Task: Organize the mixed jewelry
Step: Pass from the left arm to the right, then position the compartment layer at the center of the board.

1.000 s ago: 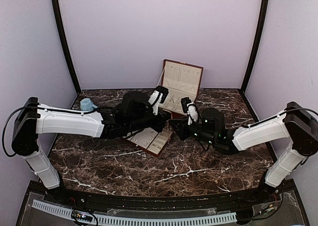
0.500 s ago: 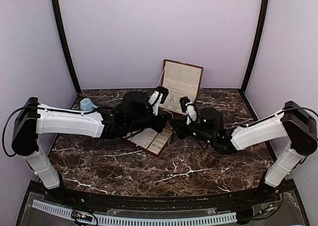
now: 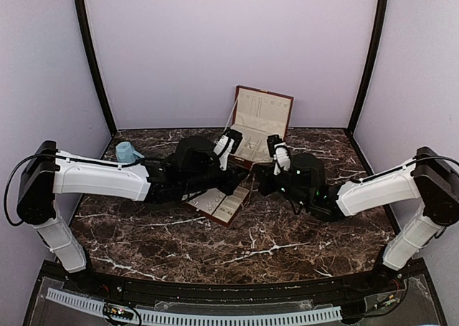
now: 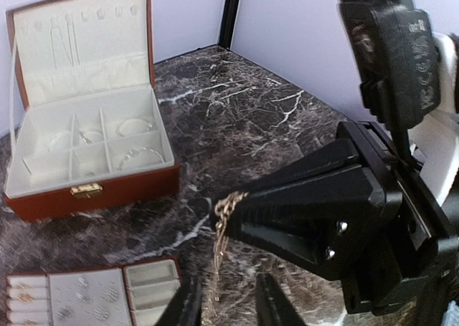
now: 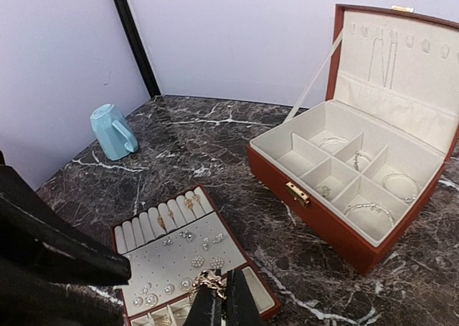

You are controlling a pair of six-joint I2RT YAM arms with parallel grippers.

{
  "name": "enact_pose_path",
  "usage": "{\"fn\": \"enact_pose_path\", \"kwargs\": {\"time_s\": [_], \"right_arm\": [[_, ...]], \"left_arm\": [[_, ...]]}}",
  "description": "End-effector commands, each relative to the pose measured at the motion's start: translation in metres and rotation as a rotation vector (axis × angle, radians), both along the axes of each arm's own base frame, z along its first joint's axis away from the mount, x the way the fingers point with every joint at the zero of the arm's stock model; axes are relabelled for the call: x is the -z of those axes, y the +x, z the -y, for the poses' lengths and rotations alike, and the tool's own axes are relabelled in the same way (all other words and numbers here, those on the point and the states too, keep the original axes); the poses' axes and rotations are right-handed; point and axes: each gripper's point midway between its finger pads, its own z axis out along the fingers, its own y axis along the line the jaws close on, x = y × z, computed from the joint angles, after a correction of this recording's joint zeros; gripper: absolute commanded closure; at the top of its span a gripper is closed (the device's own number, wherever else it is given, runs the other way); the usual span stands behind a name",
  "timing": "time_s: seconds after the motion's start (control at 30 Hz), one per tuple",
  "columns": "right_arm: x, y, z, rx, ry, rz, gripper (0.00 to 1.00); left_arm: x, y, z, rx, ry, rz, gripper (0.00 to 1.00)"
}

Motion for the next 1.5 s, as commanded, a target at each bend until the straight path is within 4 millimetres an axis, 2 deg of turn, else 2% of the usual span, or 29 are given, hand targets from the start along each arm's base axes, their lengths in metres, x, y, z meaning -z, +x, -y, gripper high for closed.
{"fn": "enact_pose_path", "kwargs": {"time_s": [0.0,0.1,0.17,0.27,0.37,0.53,0.57,0.73,1.07,1.47], "right_arm": [[-0.024,0.004,0.019,0.101,0.035,0.042,1.0],[-0.027,0.004,0.029,0.135,0.019,0.048,1.0],[-0.027,0.004,0.036,0.157,0.003,0.049,1.0],[-0.026,0.004,0.048,0.196,-0.021,0.053,1.0],[-0.025,0.006,0.062,0.237,-0.038,0.051,1.0],[-0.019,0.007,0.086,0.296,-0.053,0.035,1.0],[-0.017,0.007,0.091,0.304,-0.056,0.029,1.0],[-0.014,0.006,0.107,0.336,-0.039,0.012,1.0],[-0.011,0.007,0.108,0.333,-0.018,-0.006,1.0],[-0.01,0.007,0.107,0.332,-0.013,-0.017,1.0]], "left_arm": [[-0.014,-0.01,-0.002,0.04,-0.034,0.036,0.62],[-0.008,-0.008,-0.009,0.021,-0.014,0.052,0.42],[0.002,-0.007,-0.016,0.006,0.012,0.062,0.34],[0.022,-0.004,-0.026,-0.025,0.084,0.074,0.26],[0.044,-0.002,-0.028,-0.038,0.176,0.076,0.15],[0.075,0.001,-0.022,-0.066,0.378,0.178,0.1],[0.073,0.003,-0.018,-0.061,0.394,0.197,0.1],[0.097,0.011,-0.012,-0.075,0.501,0.258,0.07],[0.12,0.018,-0.001,-0.05,0.65,0.352,0.05],[0.145,0.021,-0.017,-0.058,0.783,0.361,0.05]]}}
